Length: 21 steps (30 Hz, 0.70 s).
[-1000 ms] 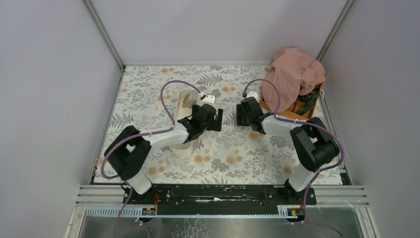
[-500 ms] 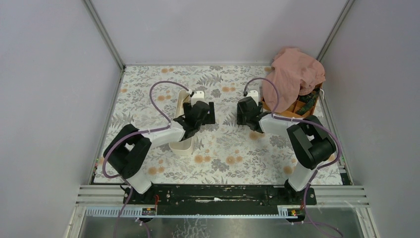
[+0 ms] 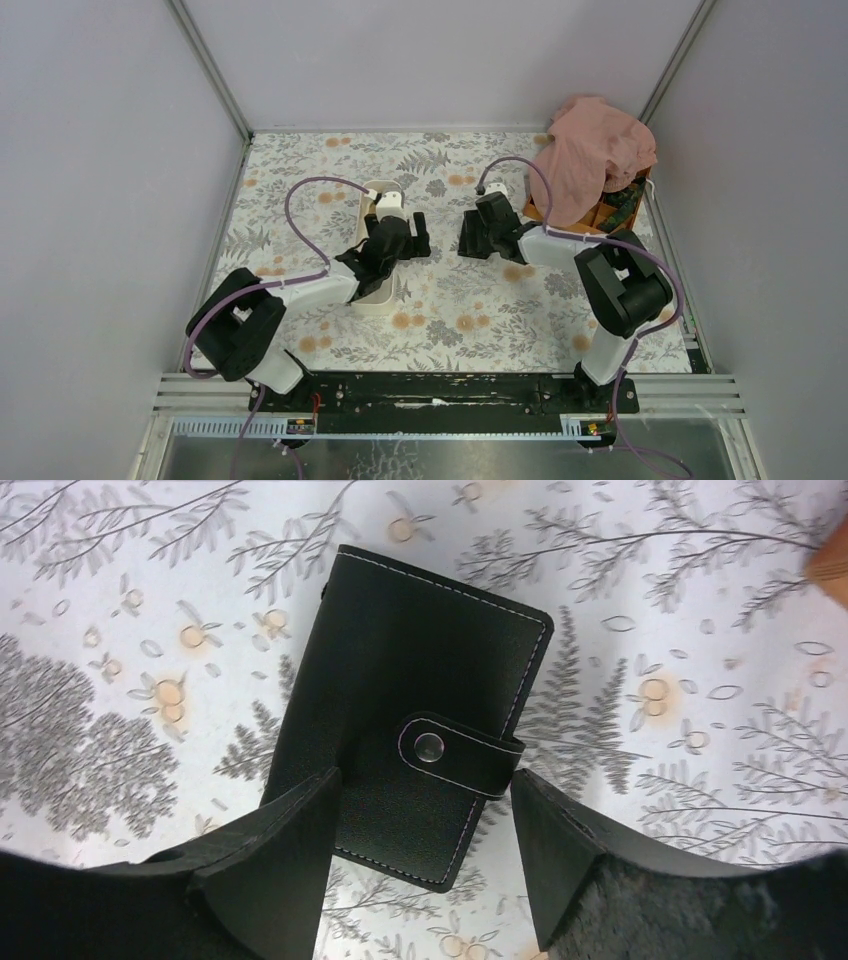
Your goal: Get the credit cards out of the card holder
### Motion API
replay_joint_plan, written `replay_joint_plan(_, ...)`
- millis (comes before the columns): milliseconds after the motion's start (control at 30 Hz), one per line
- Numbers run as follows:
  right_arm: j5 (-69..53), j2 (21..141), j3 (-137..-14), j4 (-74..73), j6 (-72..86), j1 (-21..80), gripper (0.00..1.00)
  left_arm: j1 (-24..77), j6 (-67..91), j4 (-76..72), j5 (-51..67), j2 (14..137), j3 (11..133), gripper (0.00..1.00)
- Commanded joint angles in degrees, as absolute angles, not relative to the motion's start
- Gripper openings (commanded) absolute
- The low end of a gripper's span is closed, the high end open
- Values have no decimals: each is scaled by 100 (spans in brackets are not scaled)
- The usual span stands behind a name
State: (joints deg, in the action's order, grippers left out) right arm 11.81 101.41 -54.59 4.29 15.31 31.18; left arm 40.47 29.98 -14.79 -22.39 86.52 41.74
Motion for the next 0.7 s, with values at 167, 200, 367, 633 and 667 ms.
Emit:
replay_joint_plan(167, 556, 9473, -4794, -11, 1821, 3545, 69, 4144, 2957, -2052, -2046, 8491, 4134, 88)
replay_joint_plan(200, 574, 9316, -4746, -1, 1839, 3550, 69, 4154, 2969, -2048, -2019, 8493, 4139, 88)
replay_joint_plan(367, 881, 8948, -4874, -129, 1758, 3560, 68, 4236, 2916, -2112, -2034, 8319, 4075, 88)
replay_joint_plan(633, 1001, 9160, -5474, -413, 1452, 3560, 69, 4419, 2675, -2180, -2013, 7773, 3978, 88)
replay_joint_plan(667, 1028, 9203, -5507, -403, 1420, 3560, 69, 4480, 2650, -2160, -1977, 7762, 4017, 89)
